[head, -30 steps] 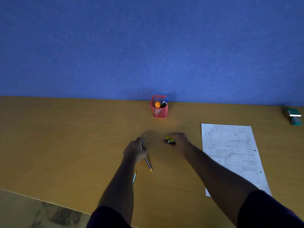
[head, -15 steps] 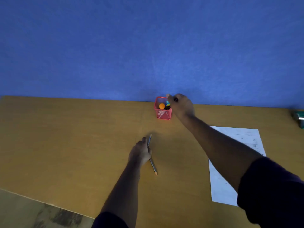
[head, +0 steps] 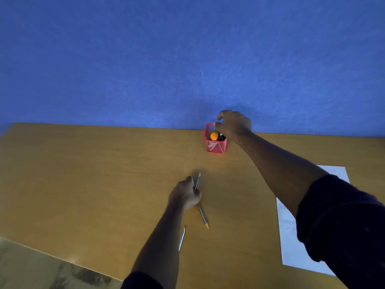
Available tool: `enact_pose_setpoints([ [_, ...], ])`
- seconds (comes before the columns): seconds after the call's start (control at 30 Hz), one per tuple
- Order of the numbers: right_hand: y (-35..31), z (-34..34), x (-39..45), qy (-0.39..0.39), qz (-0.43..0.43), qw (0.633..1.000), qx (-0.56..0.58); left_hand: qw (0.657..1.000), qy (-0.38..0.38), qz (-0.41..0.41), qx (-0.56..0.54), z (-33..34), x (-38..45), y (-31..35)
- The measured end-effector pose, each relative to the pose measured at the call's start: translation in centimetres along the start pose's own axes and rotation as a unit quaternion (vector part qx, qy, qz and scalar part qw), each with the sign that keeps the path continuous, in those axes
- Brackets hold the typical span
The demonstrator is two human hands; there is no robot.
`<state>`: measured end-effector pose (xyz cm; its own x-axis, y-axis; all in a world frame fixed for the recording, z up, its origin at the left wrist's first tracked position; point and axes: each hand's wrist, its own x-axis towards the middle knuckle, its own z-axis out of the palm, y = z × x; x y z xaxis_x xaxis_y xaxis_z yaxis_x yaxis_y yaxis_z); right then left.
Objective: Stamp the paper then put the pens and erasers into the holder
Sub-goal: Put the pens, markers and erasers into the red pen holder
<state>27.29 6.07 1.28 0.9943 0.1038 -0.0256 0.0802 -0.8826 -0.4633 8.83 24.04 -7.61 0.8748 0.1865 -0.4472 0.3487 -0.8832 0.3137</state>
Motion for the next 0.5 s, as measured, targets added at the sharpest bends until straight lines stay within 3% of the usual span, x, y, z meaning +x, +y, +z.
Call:
enact_pose_setpoints([
  [0.1, 0.1, 0.1, 0.0, -0.002, 0.012, 0.999, 0.034, 0.999, 0.024, 0.012, -0.033, -0.6, 0.4, 0.1],
  [0.2, 0.2, 0.1, 0.1, 0.007, 0.011, 0.993, 0.115, 0.986, 0.094, 0.021, -0.139, -1.8, 1.3, 0.9],
  [0.33, 0.1, 0.2, 0.5, -0.011, 0.016, 0.986, 0.167, 0.934, 0.194, 0.03, -0.298, -4.4, 2.9, 3.1],
  [0.5, 0.8, -0.1, 0.6, 0.026, -0.025, 0.96, 0.278, 0.887, 0.271, 0.054, -0.37, -7.5, 4.5, 6.3],
])
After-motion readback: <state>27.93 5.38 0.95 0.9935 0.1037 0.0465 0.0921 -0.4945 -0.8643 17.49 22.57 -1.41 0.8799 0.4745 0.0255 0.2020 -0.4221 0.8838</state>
